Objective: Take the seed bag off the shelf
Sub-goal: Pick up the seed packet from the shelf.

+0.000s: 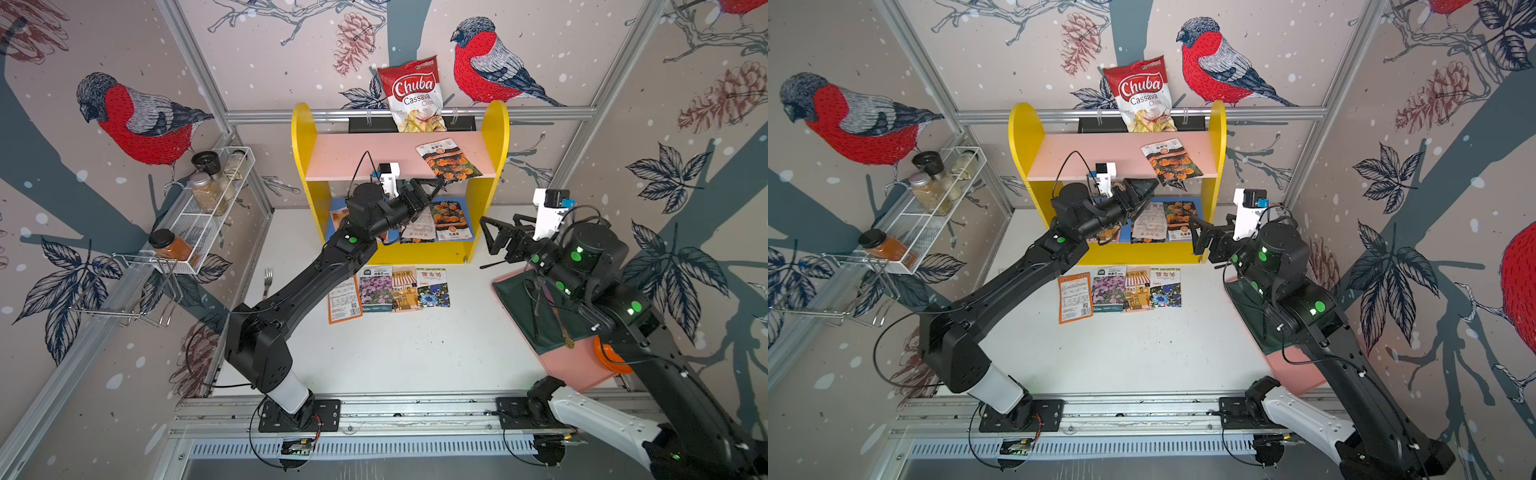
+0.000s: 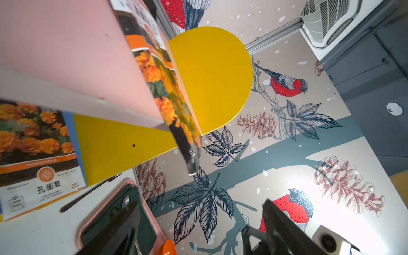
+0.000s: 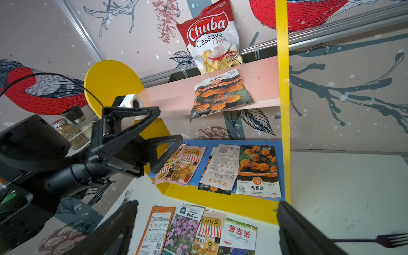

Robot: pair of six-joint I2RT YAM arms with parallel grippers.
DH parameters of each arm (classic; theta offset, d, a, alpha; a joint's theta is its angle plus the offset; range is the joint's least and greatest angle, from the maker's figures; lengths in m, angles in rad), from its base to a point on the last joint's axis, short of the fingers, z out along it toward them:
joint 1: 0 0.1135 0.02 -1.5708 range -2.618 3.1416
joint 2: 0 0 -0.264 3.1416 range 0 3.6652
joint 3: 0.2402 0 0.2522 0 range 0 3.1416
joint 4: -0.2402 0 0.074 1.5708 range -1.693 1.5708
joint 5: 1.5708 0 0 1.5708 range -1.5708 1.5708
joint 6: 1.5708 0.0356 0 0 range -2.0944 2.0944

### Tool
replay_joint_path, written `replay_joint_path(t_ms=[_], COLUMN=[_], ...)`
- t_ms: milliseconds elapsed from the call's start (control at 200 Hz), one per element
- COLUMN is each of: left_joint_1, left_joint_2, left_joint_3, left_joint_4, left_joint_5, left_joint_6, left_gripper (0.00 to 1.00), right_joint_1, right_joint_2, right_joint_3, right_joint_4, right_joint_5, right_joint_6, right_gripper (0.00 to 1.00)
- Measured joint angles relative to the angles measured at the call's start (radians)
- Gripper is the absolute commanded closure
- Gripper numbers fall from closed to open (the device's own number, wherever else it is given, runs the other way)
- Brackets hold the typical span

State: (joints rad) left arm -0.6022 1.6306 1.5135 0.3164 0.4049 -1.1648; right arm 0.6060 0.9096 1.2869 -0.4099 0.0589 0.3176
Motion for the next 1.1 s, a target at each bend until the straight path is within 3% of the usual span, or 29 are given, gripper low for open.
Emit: replay_joint_path(t_ms=[280,650,1101], left_joint_1=[-0.006,-0.009,-0.011], left_joint_2=[0.101,0.156,0.191], left_joint_3=[0.09,0.131,0.176], left_joint_4=[0.015,0.046,0.06], left_joint_5=[0.01,0.013,0.012], left_joint_6=[-0.066,-0.119,-0.166], left_gripper=[0.27,0.47,0.62], right_joint_1=[0.002,0.002,0.002], right_joint_2=[-0.083,-0.1,-0.111], right_joint_3=[-0.076,-0.087,-0.095], right_joint_4=[0.019,0.021,0.027], right_joint_5=[-0.086,-0.093,-0.093], right_joint_6=[0.03,0.048,0.048], right_gripper=[0.0,0.0,0.0])
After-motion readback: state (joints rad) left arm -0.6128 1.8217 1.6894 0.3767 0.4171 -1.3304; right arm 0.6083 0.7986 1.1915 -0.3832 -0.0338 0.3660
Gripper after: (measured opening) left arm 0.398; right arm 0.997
